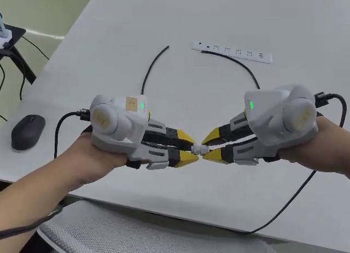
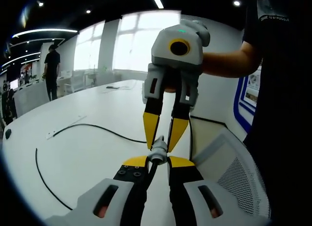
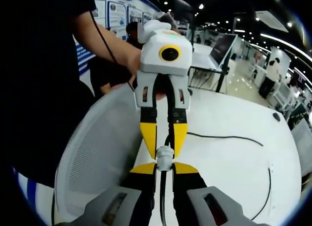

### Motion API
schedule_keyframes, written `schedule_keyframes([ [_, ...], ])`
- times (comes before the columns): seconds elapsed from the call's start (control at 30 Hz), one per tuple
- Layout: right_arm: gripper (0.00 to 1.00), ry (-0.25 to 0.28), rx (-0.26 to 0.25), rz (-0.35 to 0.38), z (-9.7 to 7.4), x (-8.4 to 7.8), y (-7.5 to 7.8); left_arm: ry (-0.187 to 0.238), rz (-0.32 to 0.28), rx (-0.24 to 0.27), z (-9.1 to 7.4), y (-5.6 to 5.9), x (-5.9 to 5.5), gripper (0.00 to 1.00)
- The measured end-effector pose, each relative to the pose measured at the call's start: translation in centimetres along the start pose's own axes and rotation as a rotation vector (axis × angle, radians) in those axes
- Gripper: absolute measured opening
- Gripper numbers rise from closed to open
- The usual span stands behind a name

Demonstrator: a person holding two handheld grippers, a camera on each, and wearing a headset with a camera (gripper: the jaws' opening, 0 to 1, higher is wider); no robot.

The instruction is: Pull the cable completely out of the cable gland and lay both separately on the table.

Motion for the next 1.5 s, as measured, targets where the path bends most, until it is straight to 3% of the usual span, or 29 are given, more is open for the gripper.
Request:
schedule_keyframes([
  [0.13, 0.07, 0.020, 0.001, -0.009, 0.1, -0.1, 0.0, -0.016, -0.007, 0.009, -0.2, -0.2, -0.2, 0.15],
  [0.23, 0.07, 0.032, -0.005, -0.034, 0.1, 0.1, 0.0, -0.021, -0.062, 0.019, -0.3, -0.5, -0.3, 0.14],
  [0.4, 0.08, 0.046, -0.003, -0.013, 0.1, 0.1, -0.2, -0.036, -0.053, 0.017, -0.2, 0.0, -0.1, 0.14],
  [0.53, 0.08, 0.105, 0.007, 0.092, -0.3, 0.5, -0.2, -0.028, -0.059, 0.018, -0.4, 0.1, 0.4, 0.14],
  [0.67, 0.09, 0.130, 0.036, 0.194, -0.9, 0.4, -0.2, -0.016, -0.054, 0.015, -0.5, 0.4, 1.2, 0.14],
  [0.77, 0.15, 0.161, 0.073, 0.315, -1.4, 0.3, -0.2, -0.018, -0.046, 0.015, -0.6, 0.4, 1.4, 0.14],
  [0.8, 0.15, 0.185, 0.084, 0.326, -1.5, 0.5, -0.2, -0.018, -0.043, 0.016, -0.6, 0.4, 1.5, 0.14],
  [0.83, 0.14, 0.226, 0.109, 0.365, -1.8, 1.0, -0.3, -0.018, -0.042, 0.017, -0.7, 0.4, 1.6, 0.14],
  [0.93, 0.13, 0.288, 0.164, 0.488, -2.1, 1.7, -0.4, -0.020, -0.033, 0.022, -0.9, 0.5, 1.9, 0.14],
  [1.07, 0.15, 0.335, 0.236, 0.632, -2.3, 2.2, -0.3, -0.025, -0.012, 0.019, -1.0, 0.8, 2.1, 0.14],
  [1.27, 0.10, 0.365, 0.278, 0.718, -2.1, 2.3, -0.1, -0.027, 0.016, 0.018, -1.1, 1.0, 2.2, 0.14],
  [1.5, 0.09, 0.369, 0.307, 0.744, -1.8, 2.6, -0.4, -0.038, 0.038, 0.012, -1.1, 0.9, 2.2, 0.14],
])
Point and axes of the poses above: the centre of the closed fingertips' face, and the gripper's own axes: z roughly forward along the fingers, y roughly to its right, x roughly out of its top, the point moved 1 cm from there along -z, roughly backward along the fingers, and after that the axes turned 3 degrees about y, right-handed, at the moved point
